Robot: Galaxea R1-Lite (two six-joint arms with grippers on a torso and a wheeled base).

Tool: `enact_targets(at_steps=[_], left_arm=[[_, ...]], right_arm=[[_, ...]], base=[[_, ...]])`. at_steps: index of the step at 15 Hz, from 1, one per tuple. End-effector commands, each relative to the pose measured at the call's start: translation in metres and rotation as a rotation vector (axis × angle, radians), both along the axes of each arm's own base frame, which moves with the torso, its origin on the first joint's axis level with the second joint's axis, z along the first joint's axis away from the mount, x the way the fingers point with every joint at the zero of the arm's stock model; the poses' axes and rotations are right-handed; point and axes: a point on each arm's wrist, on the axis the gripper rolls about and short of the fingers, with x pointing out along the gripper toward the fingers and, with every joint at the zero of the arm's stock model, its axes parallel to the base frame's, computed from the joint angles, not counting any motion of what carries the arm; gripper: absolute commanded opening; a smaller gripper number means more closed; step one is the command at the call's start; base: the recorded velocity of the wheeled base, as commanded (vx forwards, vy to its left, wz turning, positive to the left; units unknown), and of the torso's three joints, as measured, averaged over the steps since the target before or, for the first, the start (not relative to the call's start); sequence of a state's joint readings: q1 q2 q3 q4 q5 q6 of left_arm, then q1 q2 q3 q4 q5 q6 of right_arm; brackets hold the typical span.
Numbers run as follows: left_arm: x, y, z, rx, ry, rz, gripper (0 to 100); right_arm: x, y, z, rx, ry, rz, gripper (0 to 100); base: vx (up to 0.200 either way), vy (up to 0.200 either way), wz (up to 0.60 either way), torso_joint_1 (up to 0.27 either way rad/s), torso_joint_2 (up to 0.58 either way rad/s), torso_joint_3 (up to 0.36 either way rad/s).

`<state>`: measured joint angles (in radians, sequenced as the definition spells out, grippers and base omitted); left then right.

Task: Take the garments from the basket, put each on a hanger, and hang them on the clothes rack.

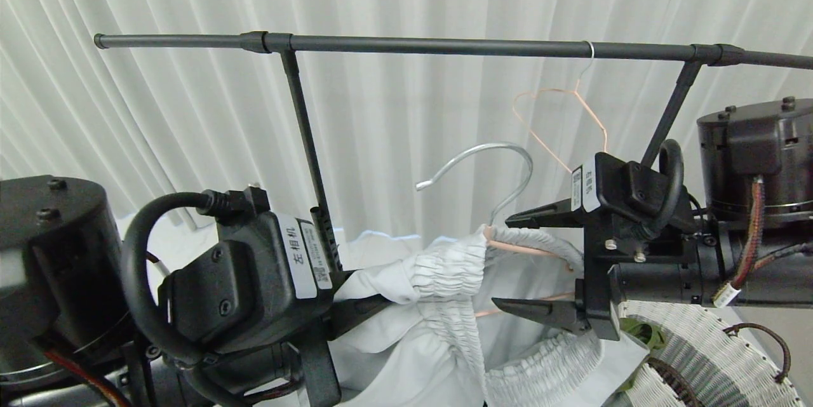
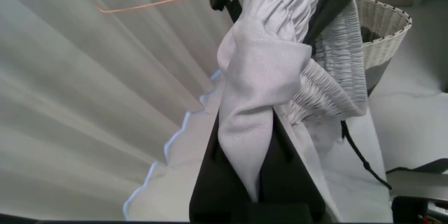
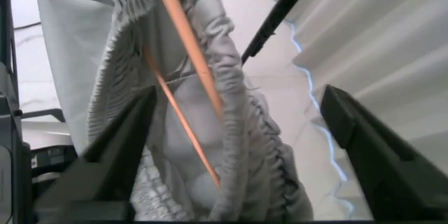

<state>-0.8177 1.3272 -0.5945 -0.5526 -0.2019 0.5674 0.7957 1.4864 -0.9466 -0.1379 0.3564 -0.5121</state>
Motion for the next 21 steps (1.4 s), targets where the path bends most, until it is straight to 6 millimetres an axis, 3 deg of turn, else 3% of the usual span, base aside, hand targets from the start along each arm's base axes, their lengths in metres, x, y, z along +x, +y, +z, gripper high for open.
enact_targets(at_steps=[1, 9, 10, 15, 21], left_arm=[[0.000, 0.000, 0.000, -0.002, -0.002, -0.001, 0], [0.000, 0.001, -0.001, 0.006, -0.006, 0.028, 0], [0.000, 0.001, 0.000, 0.006, -0.008, 0.037, 100], [0.004, 0.005, -0.001, 0.007, -0.006, 0.066, 100], [0.016, 0.027, 0.001, -0.007, -0.007, 0.187, 100]], right_arm=[[0.002, 0.002, -0.003, -0.008, 0.005, -0.004, 0], [0.010, 0.008, 0.002, 0.043, -0.060, -0.023, 0], [0.010, 0.008, 0.002, 0.043, -0.062, -0.024, 0], [0.014, 0.005, 0.008, 0.052, -0.102, -0.033, 0], [0.033, -0.019, 0.021, 0.066, -0.205, -0.127, 0]], base=[[0.000, 0.000, 0.00, 0.000, 0.00, 0.000], [0.000, 0.000, 0.00, 0.000, 0.00, 0.000], [0.000, 0.000, 0.00, 0.000, 0.00, 0.000], [0.000, 0.000, 0.00, 0.000, 0.00, 0.000], [0.000, 0.000, 0.00, 0.000, 0.00, 0.000]])
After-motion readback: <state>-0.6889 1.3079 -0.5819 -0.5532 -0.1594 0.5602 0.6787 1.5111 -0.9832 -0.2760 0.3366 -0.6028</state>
